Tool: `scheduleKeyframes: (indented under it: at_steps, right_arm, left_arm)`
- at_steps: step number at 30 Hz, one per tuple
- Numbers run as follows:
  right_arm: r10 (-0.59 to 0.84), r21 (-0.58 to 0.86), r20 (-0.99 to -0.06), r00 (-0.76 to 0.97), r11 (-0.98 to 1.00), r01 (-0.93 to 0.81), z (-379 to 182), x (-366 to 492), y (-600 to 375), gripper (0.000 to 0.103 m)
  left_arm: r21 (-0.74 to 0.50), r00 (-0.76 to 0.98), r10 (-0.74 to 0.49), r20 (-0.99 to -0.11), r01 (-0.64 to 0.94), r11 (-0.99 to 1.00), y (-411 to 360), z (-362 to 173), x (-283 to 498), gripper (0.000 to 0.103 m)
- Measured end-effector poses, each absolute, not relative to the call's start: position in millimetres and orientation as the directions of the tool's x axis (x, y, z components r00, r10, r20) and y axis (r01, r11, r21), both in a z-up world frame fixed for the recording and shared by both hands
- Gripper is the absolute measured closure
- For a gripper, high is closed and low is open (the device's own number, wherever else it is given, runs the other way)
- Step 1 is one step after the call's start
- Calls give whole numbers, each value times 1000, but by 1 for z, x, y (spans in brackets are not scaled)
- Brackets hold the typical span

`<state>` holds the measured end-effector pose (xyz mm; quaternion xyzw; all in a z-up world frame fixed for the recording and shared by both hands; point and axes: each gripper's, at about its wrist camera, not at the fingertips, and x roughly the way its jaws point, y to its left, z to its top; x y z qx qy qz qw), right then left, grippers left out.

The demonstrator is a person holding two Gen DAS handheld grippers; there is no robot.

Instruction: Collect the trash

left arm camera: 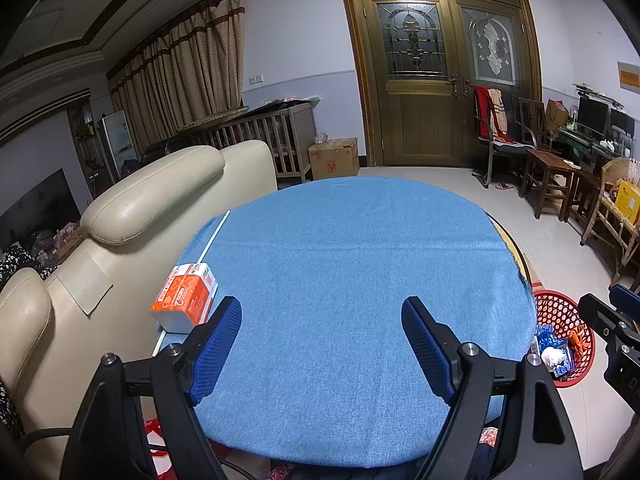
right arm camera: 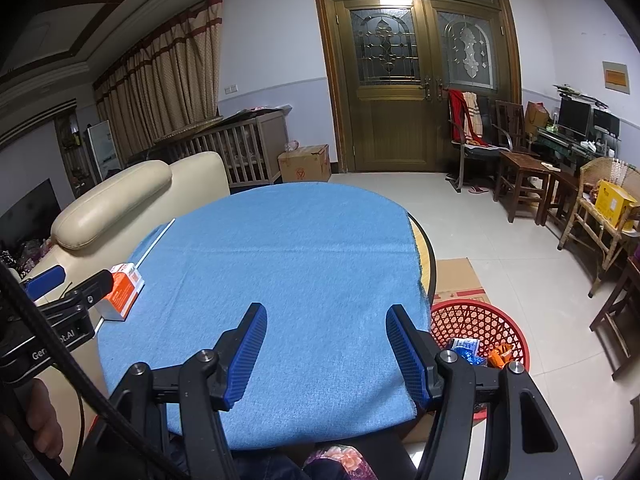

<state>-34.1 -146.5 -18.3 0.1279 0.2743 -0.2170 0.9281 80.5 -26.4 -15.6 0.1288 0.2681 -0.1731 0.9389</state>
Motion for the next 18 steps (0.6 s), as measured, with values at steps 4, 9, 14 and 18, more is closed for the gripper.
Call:
scheduleKeyframes:
  at_steps: [4,9,14,18]
  right_arm:
    - [-332,118,-566,755,873,473,-19,-34,-146,37]
    - [-331,119,-567,754,873,473,-19,-34,-147,37]
    - [-329,118,-569,754,874,471,-20,-35,-147,37]
    - [-320,128,-578,751,873,471,-24,-33,-149,37]
  left_arm:
    - [147,796,-257,-549,394,907,-26,-16,81,20]
    - [146,794,-257,-551,396,907,-25,-17,81,20]
    - [145,792,-259,-553,397,906,-22,-20,81,20]
    - [146,791,-258,-554,397,906,-22,-21,82,20]
